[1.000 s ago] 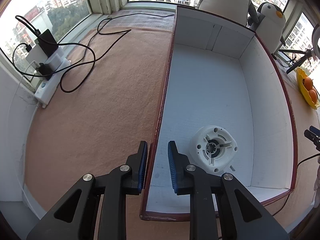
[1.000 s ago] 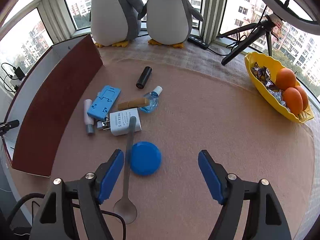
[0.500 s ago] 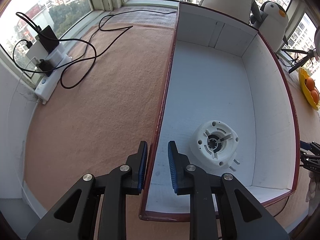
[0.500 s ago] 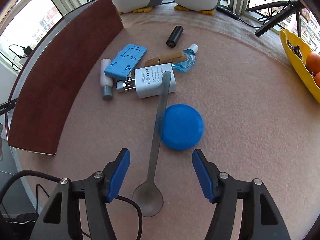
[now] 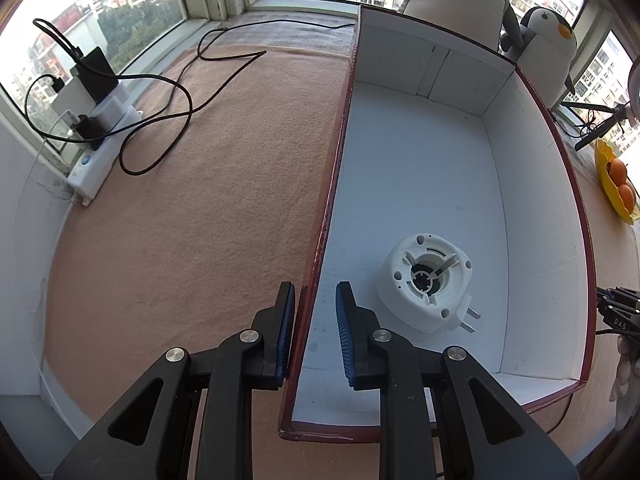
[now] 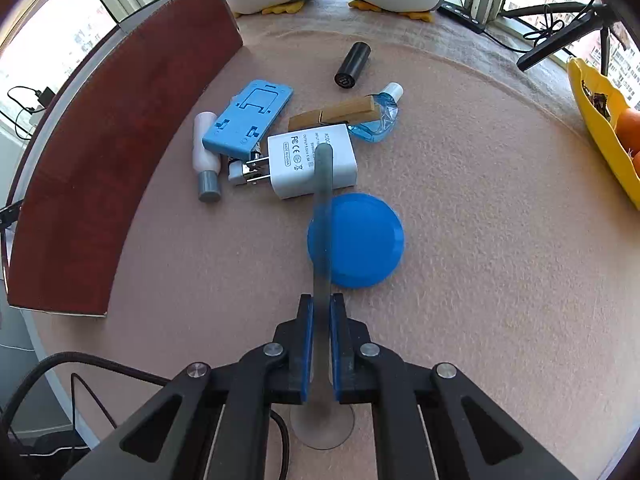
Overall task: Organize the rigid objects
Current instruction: 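Grasp the metal spoon handle with the right gripper and lift it, then carry the spoon into the box and release it with the right gripper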
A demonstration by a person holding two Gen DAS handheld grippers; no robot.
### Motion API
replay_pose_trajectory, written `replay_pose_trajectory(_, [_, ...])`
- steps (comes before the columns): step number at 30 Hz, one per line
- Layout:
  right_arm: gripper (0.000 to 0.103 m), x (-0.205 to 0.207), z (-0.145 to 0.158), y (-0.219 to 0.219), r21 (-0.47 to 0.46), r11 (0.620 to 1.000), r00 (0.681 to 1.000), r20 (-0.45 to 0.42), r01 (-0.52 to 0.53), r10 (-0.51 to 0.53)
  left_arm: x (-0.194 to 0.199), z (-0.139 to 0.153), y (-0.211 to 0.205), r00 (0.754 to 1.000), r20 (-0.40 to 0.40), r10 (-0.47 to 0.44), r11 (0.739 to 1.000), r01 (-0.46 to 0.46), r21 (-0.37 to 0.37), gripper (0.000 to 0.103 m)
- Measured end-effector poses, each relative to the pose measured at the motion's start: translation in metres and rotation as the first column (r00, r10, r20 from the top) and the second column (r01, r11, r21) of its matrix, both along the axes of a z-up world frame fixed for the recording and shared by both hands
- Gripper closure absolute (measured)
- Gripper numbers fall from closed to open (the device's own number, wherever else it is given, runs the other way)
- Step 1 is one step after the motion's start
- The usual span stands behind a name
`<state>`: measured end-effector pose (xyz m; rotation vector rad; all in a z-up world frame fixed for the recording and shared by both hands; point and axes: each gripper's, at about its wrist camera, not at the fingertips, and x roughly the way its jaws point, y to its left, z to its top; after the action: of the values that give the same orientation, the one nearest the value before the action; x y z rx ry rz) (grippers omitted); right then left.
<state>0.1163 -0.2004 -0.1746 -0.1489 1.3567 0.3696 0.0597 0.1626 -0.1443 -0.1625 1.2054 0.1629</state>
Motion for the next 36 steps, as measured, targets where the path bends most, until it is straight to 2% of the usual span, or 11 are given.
replay_pose_trajectory(8, [0.096, -0.006, 0.016, -0.014, 0.061, 0.997, 0.998, 0.050, 0.041, -0.044, 0.002, 0.001, 0.001, 1.000, 0.005, 0.000, 1.000, 0.000, 0.000, 0.084])
replay_pose_trajectory(16, [0.096, -0.009, 0.056, -0.017, 0.107, 0.993, 0.991, 0.118, 0.048, -0.061, 0.008, 0.003, 0.002, 1.000, 0.022, -0.003, 1.000, 0.003, -0.003, 0.084])
replay_pose_trajectory(25, [0.096, -0.002, 0.113, 0.047, 0.182, 0.981, 0.975, 0.220, -0.072, 0.031, 0.008, 0.005, 0.005, 0.999, 0.045, -0.003, 1.000, 0.003, 0.014, 0.095])
replay_pose_trajectory(36, [0.096, 0.002, 0.128, 0.133, 0.197, 0.958, 0.955, 0.255, -0.207, 0.153, 0.004, 0.006, 0.008, 0.997, 0.078, -0.009, 1.000, 0.009, 0.010, 0.098])
